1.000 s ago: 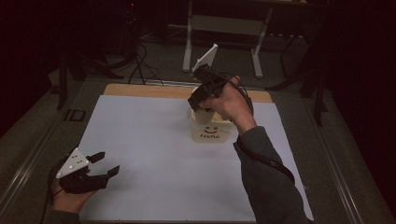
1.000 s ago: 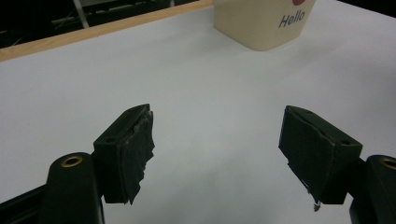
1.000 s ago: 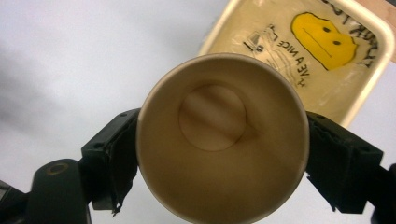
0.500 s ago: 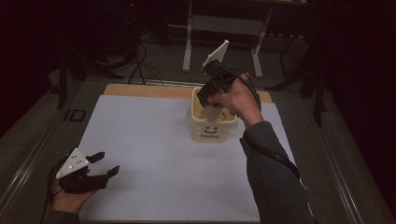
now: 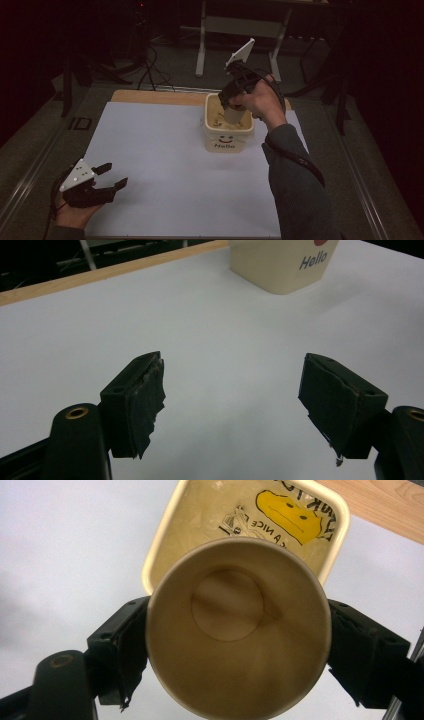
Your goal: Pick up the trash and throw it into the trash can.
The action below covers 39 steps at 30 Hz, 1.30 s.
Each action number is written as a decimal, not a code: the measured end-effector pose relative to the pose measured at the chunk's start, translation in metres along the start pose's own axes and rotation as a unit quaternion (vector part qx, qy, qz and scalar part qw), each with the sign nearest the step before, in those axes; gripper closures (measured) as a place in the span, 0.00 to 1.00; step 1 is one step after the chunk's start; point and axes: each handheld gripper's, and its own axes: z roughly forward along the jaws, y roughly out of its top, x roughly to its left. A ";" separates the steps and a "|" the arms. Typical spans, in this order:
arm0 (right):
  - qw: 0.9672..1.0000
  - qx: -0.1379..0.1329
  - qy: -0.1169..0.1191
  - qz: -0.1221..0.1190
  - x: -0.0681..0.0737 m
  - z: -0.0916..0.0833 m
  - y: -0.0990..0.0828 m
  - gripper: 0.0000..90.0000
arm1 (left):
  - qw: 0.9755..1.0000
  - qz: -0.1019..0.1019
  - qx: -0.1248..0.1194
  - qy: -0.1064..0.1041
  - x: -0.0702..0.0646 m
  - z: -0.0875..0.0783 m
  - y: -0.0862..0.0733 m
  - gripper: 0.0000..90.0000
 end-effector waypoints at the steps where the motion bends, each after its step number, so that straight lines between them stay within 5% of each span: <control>1: 1.000 0.001 -0.004 0.003 -0.002 0.000 0.001 0.20 | 1.000 0.000 0.000 0.000 0.000 0.000 0.000 0.29; 20: 1.000 -0.003 -0.010 0.017 -0.013 0.002 0.006 0.20 | 1.000 -0.001 -0.001 0.002 0.001 -0.001 0.000 0.29; 39: 1.000 0.007 -0.003 0.017 -0.012 0.028 0.007 0.20 | 1.000 -0.002 -0.002 0.002 0.001 -0.002 0.000 0.29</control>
